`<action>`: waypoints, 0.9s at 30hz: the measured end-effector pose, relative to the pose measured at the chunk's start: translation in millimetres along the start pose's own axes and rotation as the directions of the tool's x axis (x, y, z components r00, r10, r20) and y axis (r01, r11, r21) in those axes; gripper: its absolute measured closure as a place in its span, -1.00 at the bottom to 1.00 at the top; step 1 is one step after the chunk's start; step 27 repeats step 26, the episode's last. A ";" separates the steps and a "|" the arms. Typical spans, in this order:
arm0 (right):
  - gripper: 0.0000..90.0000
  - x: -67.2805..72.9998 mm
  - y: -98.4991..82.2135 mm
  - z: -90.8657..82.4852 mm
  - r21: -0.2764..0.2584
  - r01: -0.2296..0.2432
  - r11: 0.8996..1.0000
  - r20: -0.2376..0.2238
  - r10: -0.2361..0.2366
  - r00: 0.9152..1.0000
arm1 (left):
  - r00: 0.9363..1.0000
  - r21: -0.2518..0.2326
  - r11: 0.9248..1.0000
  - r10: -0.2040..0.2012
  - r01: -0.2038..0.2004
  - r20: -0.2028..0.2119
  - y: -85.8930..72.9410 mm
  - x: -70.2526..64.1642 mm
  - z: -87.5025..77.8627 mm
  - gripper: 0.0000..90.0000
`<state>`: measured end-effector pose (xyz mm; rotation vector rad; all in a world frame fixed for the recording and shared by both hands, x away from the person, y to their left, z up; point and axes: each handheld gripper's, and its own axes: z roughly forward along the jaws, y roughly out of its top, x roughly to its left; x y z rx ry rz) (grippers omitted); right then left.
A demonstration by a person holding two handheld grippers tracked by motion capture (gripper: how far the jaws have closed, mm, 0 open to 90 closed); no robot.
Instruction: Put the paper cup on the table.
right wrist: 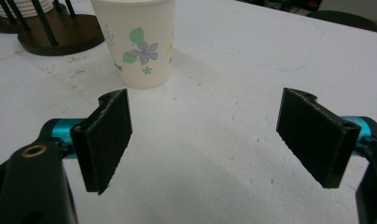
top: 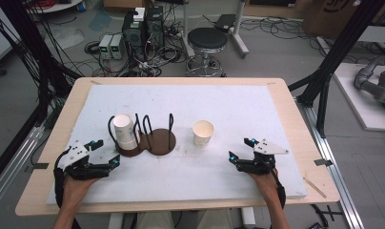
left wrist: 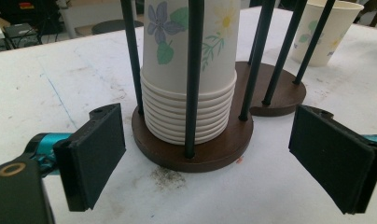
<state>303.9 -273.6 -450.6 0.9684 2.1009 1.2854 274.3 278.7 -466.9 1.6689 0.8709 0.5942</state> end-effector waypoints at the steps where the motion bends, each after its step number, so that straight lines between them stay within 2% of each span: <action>1: -0.59 0.0 0.0 0.0 0.000 0.000 1.000 0.000 0.000 1.000 | 1.000 0.000 1.000 0.000 0.000 0.000 0.0 0.0 0.0 -0.76; 6: -0.59 0.9 0.4 0.9 0.011 0.004 1.000 0.004 -0.004 1.000 | 1.000 -0.008 1.000 -0.004 0.004 0.006 -0.3 1.2 -0.9 -0.76; 19: -0.59 0.0 -0.8 -1.2 -0.012 -0.001 1.000 0.004 0.001 1.000 | 1.000 -0.020 1.000 -0.005 0.005 0.006 -1.0 1.1 -2.2 -0.76; 27: -0.59 -0.1 -0.1 0.2 0.001 0.002 1.000 -0.002 -0.002 1.000 | 1.000 -0.020 1.000 -0.014 0.014 0.008 -0.9 2.4 -2.4 -0.76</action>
